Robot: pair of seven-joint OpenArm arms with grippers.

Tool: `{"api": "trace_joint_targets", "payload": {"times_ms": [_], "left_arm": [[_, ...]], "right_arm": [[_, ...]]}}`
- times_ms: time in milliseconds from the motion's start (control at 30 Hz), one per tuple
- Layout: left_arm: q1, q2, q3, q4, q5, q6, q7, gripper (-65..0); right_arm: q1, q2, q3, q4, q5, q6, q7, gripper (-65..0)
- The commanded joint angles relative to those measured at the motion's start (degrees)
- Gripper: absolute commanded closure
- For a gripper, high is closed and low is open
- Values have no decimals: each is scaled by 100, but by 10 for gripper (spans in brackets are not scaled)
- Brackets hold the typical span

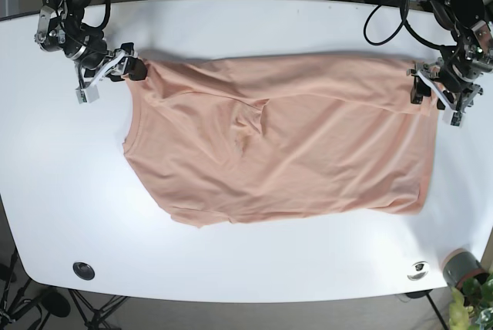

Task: Fold the T-shirt properly
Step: 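Move the right gripper to the shirt corner and grasp the edge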

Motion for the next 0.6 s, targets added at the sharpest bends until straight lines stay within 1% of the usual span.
{"api": "trace_joint_targets", "payload": {"times_ms": [0, 100, 133, 233, 300, 400, 567], "left_arm": [[-36, -128, -12, 116, -53, -6, -90, -378], [-36, -128, -12, 116, -53, -6, -90, -378], [-36, -128, -21, 125, -53, -6, -90, -378], [-36, -119, -12, 186, -53, -6, -90, -378], [-19, -101, -12, 327, -53, -6, -90, -378], [113, -93, 40, 538, 62, -6, -90, -378], [104, -101, 401, 459, 607, -6, -99, -379]], "right_arm": [[61, 65, 16, -127, -40, 14, -37, -304], [70, 21, 7, -162, -40, 14, -37, -178], [79, -14, -28, -153, -40, 14, -37, -124], [79, -23, -72, -145, -40, 14, -37, -25], [79, -31, -72, -145, -40, 14, -37, -6], [79, -49, -72, -145, -40, 14, -37, -5], [79, -49, -72, -145, -40, 14, -37, -5]]}}
